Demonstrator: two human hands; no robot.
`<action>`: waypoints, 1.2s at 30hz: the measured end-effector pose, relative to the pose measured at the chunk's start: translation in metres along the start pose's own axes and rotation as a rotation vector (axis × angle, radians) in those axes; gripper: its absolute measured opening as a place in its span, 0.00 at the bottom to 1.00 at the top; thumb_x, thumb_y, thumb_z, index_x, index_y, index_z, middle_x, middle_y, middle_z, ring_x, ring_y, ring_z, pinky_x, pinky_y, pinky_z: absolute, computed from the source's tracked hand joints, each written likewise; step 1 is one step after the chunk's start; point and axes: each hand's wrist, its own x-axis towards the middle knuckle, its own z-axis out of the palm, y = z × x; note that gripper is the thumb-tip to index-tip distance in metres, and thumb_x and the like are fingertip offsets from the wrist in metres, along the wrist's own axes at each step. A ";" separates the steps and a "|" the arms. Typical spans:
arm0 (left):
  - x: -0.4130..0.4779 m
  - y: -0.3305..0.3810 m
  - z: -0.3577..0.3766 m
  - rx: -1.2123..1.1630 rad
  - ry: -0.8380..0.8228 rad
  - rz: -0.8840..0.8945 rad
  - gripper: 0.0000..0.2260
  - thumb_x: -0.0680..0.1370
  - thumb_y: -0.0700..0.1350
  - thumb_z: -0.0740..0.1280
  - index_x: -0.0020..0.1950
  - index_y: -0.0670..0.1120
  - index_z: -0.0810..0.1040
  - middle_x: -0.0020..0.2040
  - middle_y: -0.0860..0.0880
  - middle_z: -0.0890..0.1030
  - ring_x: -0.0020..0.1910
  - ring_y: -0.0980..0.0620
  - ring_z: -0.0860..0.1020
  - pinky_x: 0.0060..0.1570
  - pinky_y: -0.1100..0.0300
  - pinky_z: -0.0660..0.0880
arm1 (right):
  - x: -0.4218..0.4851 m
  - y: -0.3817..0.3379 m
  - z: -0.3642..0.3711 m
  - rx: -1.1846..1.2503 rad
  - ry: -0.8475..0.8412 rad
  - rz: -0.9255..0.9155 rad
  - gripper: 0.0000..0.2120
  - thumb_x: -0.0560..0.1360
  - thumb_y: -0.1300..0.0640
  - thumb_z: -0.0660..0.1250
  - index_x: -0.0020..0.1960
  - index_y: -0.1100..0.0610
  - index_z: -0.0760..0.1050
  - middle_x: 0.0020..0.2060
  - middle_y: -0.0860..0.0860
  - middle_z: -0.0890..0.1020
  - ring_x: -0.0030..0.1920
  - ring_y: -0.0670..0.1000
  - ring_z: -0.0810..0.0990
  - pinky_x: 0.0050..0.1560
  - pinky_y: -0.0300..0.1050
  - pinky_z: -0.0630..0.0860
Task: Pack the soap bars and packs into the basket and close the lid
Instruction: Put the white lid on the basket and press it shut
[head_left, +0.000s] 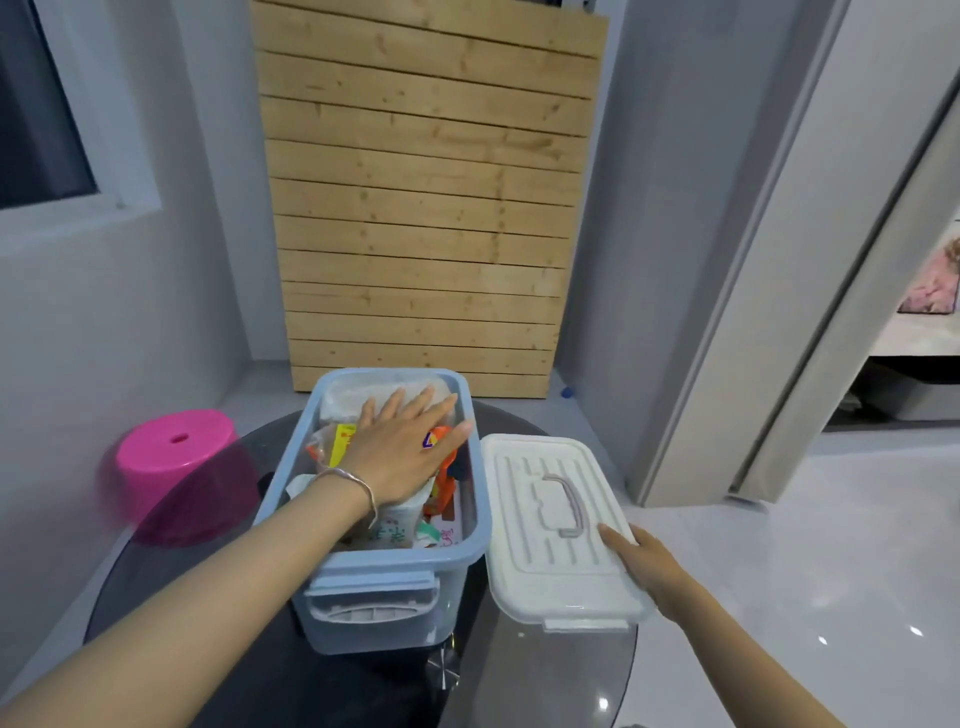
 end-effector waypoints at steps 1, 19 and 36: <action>0.000 0.000 0.001 -0.001 0.004 -0.002 0.31 0.73 0.69 0.40 0.75 0.61 0.50 0.78 0.55 0.49 0.77 0.49 0.45 0.74 0.45 0.40 | -0.001 0.001 -0.001 0.037 -0.001 0.007 0.17 0.76 0.51 0.66 0.59 0.61 0.76 0.46 0.53 0.84 0.43 0.51 0.82 0.37 0.41 0.77; -0.008 -0.007 -0.022 -0.442 0.161 -0.087 0.26 0.80 0.58 0.42 0.76 0.49 0.57 0.78 0.48 0.56 0.77 0.48 0.49 0.76 0.49 0.46 | -0.084 -0.172 -0.018 0.716 -0.160 -0.312 0.15 0.79 0.58 0.59 0.65 0.55 0.72 0.57 0.56 0.82 0.51 0.55 0.83 0.47 0.50 0.80; -0.019 -0.087 -0.030 -0.908 0.135 -0.209 0.03 0.76 0.44 0.67 0.48 0.46 0.77 0.36 0.54 0.79 0.37 0.53 0.76 0.34 0.62 0.73 | -0.094 -0.166 0.137 0.143 -0.186 -0.203 0.17 0.77 0.55 0.62 0.66 0.52 0.67 0.55 0.51 0.78 0.48 0.50 0.80 0.37 0.39 0.77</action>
